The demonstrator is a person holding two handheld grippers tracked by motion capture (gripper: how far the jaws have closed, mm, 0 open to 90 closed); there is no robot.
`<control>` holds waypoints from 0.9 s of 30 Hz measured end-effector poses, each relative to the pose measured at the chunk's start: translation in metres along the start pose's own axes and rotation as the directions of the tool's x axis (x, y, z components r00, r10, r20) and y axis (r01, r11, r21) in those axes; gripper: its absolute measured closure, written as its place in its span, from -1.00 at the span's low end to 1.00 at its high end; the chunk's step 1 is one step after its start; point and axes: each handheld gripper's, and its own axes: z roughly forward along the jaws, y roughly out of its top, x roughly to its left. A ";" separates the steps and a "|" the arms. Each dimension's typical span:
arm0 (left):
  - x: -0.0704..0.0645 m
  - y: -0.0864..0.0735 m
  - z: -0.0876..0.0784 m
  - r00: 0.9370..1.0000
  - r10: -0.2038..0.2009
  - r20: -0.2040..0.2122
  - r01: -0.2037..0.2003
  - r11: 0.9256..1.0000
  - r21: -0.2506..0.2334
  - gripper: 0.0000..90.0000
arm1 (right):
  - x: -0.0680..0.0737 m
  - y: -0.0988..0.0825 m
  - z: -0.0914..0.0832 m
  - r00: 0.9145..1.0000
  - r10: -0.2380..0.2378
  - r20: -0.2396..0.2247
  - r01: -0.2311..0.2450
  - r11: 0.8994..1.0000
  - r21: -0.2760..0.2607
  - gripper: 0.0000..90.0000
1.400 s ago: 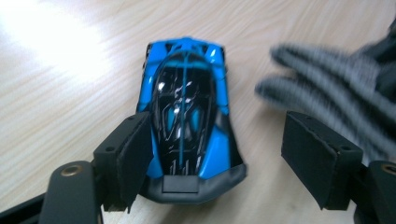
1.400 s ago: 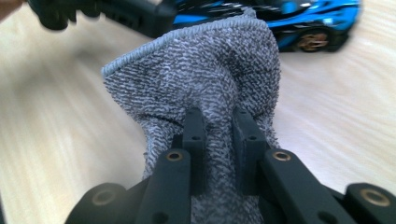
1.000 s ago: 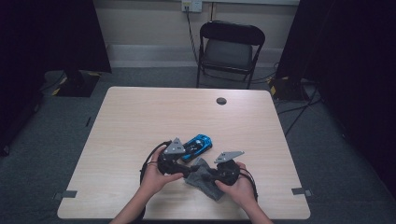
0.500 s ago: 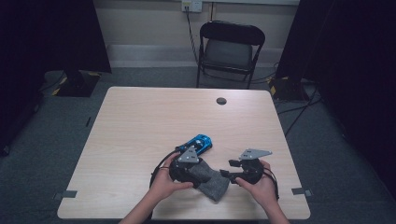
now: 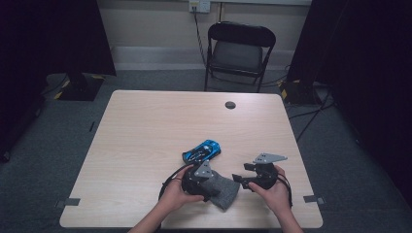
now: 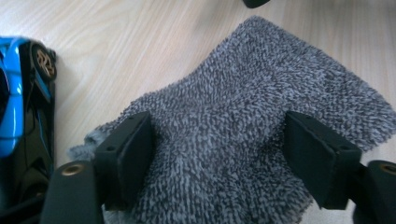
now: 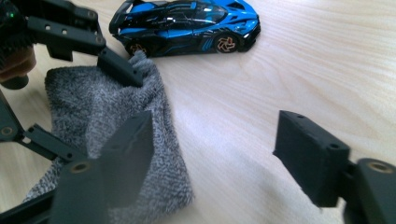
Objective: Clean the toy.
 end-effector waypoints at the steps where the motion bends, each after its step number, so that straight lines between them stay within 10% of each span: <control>1: -0.001 0.000 0.000 1.000 0.006 -0.004 -0.006 1.000 0.004 -0.38 | 0.000 0.000 0.001 1.000 -0.001 -0.002 0.001 1.000 -0.004 -0.42; 16: -0.003 -0.001 -0.011 0.999 -0.028 0.021 0.028 1.000 0.008 0.48 | 0.008 0.019 0.020 1.000 -0.030 0.001 0.030 1.000 0.000 -0.51; 27: 0.006 -0.019 -0.070 0.995 -0.095 -0.023 0.095 0.995 -0.034 0.53 | 0.023 0.055 0.059 0.997 -0.071 -0.028 0.070 0.997 -0.022 -0.57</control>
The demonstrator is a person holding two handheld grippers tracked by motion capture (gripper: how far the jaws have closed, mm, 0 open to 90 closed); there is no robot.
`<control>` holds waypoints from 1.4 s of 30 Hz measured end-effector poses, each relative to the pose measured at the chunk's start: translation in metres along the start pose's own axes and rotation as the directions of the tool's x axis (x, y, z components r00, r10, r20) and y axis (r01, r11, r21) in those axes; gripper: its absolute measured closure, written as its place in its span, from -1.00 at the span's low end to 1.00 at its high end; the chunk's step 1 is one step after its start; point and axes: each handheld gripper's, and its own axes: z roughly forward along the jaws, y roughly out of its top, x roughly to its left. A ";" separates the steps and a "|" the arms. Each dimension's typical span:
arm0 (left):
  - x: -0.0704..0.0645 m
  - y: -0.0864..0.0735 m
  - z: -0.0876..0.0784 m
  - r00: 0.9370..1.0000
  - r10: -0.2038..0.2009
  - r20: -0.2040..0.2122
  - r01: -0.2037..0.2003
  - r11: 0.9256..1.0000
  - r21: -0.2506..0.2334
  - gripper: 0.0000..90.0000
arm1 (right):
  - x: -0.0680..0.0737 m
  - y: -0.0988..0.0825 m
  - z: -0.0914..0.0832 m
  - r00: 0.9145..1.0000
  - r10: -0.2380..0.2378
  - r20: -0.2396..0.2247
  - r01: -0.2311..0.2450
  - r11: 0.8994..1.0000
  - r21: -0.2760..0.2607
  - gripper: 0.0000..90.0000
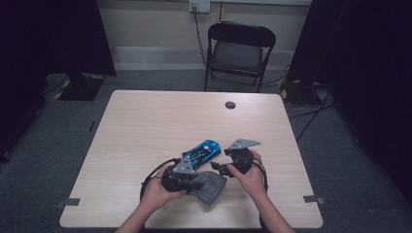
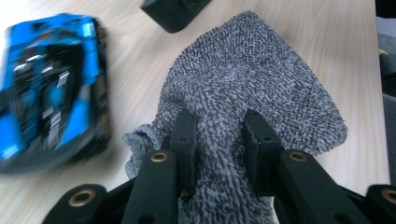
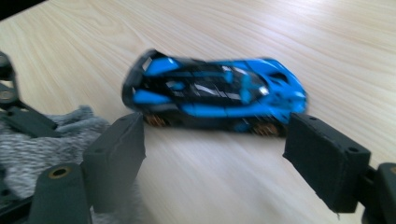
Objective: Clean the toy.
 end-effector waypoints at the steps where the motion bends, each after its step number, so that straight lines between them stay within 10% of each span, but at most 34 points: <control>1: 0.001 -0.002 -0.005 1.000 -0.011 -0.004 0.011 1.000 -0.004 0.53 | 0.002 0.004 0.005 1.000 -0.002 -0.011 0.002 1.000 0.002 -0.59; 21: 0.034 -0.047 -0.064 0.975 -0.197 -0.102 0.193 0.980 -0.052 0.51 | 0.009 0.032 0.066 0.998 -0.063 -0.010 0.063 0.997 0.047 -0.62; 36: 0.047 -0.063 -0.076 0.957 -0.246 -0.153 0.243 0.969 -0.035 0.49 | 0.014 0.029 0.081 0.990 -0.128 0.055 0.123 0.989 0.078 -0.83; 42: 0.044 -0.058 -0.057 0.970 -0.199 -0.139 0.209 0.976 0.059 0.49 | 0.014 0.029 0.081 0.990 -0.125 0.059 0.121 0.990 0.073 -0.83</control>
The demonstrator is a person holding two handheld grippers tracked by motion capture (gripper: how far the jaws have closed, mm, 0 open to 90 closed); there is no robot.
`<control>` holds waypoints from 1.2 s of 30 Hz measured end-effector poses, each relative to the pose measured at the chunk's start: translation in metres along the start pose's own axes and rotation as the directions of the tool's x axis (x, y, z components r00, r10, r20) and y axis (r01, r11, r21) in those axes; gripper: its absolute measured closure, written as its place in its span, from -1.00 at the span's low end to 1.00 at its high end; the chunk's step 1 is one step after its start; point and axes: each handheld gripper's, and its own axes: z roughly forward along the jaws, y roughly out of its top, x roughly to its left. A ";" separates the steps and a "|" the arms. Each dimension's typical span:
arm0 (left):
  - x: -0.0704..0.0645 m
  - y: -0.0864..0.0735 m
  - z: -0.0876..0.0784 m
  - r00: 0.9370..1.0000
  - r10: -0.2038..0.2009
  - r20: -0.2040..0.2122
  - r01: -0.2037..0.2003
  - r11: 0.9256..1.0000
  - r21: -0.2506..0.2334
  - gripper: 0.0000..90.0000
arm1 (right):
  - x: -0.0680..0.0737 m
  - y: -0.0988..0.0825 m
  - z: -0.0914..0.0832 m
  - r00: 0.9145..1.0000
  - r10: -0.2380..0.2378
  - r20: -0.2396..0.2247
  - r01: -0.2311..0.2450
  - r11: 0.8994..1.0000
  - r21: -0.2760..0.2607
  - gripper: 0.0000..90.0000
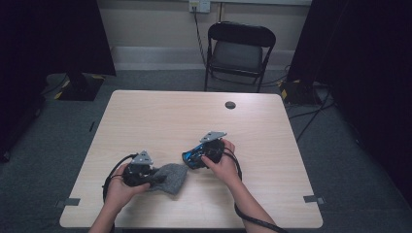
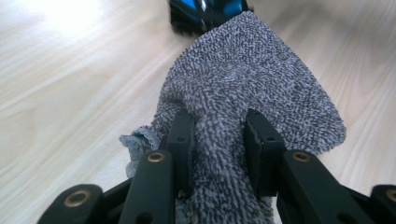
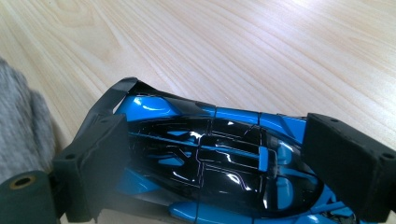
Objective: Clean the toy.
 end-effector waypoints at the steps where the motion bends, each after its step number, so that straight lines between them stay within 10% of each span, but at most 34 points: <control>1: -0.002 0.002 0.003 1.000 0.006 0.008 -0.006 1.000 0.004 0.49 | 0.000 0.000 0.000 1.000 0.001 0.000 -0.001 1.000 -0.004 -0.83; 6: -0.007 0.015 0.024 0.999 0.038 -0.002 -0.038 0.998 0.045 0.47 | 0.001 -0.001 0.000 1.000 0.010 0.006 -0.010 1.000 -0.004 -0.83; 14: 0.000 0.020 0.029 0.992 -0.017 -0.127 0.015 1.000 -0.015 0.49 | 0.002 0.000 0.000 1.000 0.011 0.015 -0.011 1.000 0.004 -0.83; 36: 0.028 0.025 0.036 0.950 -0.139 -0.279 0.105 0.985 -0.135 0.50 | 0.003 -0.001 -0.001 1.000 0.016 0.017 -0.016 1.000 0.002 -0.83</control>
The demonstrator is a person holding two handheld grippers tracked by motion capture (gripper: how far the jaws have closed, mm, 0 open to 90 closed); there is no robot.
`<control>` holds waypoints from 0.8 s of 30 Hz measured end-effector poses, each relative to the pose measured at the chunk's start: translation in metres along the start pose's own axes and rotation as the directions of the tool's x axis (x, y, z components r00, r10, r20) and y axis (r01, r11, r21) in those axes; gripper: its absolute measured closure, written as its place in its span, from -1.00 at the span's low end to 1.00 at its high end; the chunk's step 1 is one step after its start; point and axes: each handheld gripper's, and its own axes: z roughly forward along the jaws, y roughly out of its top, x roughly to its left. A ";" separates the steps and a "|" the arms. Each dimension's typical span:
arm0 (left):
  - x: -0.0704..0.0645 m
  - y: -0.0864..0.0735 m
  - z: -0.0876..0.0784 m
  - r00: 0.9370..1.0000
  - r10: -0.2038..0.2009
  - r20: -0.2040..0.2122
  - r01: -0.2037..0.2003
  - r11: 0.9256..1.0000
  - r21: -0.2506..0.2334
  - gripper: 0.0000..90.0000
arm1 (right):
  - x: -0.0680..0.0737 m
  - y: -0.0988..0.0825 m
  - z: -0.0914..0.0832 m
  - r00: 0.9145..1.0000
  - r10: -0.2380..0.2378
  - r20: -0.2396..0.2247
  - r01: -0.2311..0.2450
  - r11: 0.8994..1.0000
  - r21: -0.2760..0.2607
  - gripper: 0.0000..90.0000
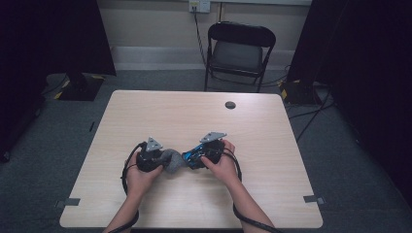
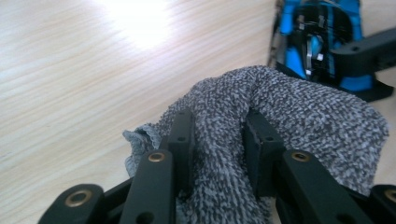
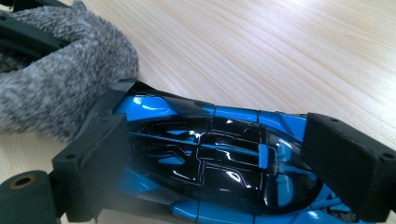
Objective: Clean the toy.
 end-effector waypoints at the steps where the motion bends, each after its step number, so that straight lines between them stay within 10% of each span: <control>1: 0.001 0.000 0.000 1.000 -0.006 -0.004 0.006 1.000 -0.001 0.50 | 0.000 0.000 0.000 1.000 -0.001 0.000 0.001 1.000 -0.002 -0.83; 24: 0.009 -0.005 -0.009 0.994 -0.077 -0.083 0.072 0.995 -0.064 0.49 | 0.000 -0.003 0.000 1.000 0.002 0.002 -0.002 1.000 -0.025 -0.83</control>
